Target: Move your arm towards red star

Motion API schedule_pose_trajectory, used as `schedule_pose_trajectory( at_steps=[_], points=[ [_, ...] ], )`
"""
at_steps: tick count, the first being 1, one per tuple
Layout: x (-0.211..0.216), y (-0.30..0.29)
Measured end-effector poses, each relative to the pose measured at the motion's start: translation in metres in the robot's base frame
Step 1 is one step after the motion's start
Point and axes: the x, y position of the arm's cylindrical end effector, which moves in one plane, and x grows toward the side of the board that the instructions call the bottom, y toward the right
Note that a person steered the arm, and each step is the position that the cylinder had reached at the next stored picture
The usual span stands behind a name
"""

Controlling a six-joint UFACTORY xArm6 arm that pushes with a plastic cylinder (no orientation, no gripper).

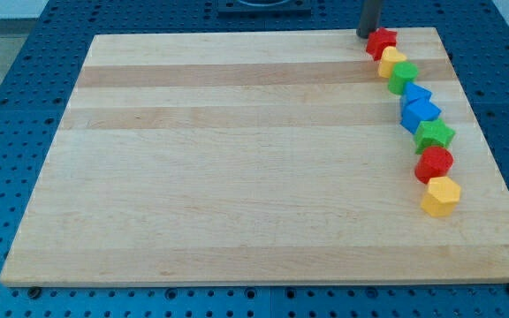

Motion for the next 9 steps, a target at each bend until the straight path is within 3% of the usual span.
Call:
schedule_pose_trajectory(
  at_steps=[4,9],
  points=[
    [0.000,-0.072],
    [0.069,-0.063]
  ],
)
